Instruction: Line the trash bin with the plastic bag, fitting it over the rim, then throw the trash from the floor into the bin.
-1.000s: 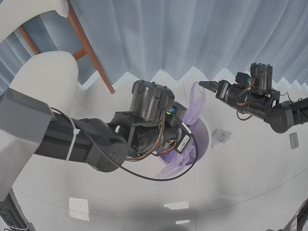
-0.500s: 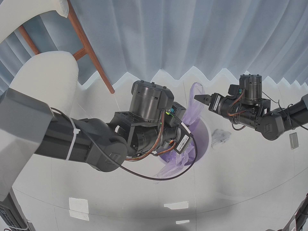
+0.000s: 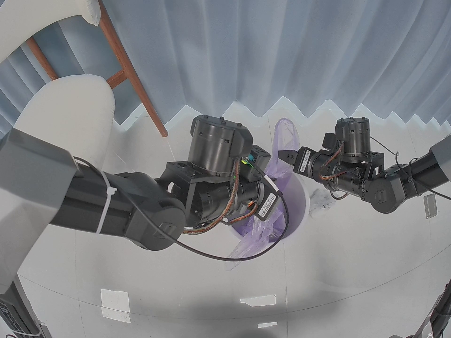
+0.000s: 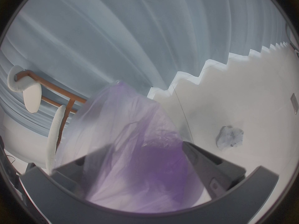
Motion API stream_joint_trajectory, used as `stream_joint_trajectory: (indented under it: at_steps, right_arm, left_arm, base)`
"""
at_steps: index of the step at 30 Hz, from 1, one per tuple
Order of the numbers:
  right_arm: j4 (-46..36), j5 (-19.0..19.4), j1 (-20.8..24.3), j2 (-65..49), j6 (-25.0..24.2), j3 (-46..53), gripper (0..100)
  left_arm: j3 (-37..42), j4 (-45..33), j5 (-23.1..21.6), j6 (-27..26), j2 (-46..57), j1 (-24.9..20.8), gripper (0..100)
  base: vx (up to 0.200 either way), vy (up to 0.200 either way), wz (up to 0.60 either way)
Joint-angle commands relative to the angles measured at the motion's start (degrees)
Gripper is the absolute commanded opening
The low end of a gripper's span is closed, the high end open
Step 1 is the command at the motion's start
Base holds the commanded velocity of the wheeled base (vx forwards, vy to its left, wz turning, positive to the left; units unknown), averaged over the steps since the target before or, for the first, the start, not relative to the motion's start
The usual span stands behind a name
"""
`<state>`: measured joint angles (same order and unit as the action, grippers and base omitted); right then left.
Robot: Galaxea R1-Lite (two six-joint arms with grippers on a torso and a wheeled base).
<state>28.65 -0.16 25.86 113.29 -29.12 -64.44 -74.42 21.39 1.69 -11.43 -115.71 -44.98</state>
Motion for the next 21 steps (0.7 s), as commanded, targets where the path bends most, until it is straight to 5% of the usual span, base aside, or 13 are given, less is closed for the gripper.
stream_joint_trajectory:
  at_steps: [1,14,15,21]
  right_arm:
    - [0.0,-0.02,0.34,0.09,-0.23,0.19,0]
    - [0.62,-0.02,2.62,-1.75,0.21,4.23,0]
    - [0.71,-0.02,2.53,-1.75,0.21,4.23,0]
    - [0.71,-0.02,1.92,-2.28,2.23,4.76,0]
  left_arm:
    - [0.16,0.84,0.06,0.01,-0.21,-0.02,0]
    - [3.58,3.57,-0.02,-0.08,0.31,-0.19,0]
    - [4.64,3.65,-0.02,-0.08,0.49,-0.19,100]
    - [7.28,7.17,0.5,3.26,3.13,-0.02,100]
  base:
    - [0.0,0.0,0.0]
    - [0.0,0.0,0.0]
    - [0.0,0.0,0.0]
    - [0.0,0.0,0.0]
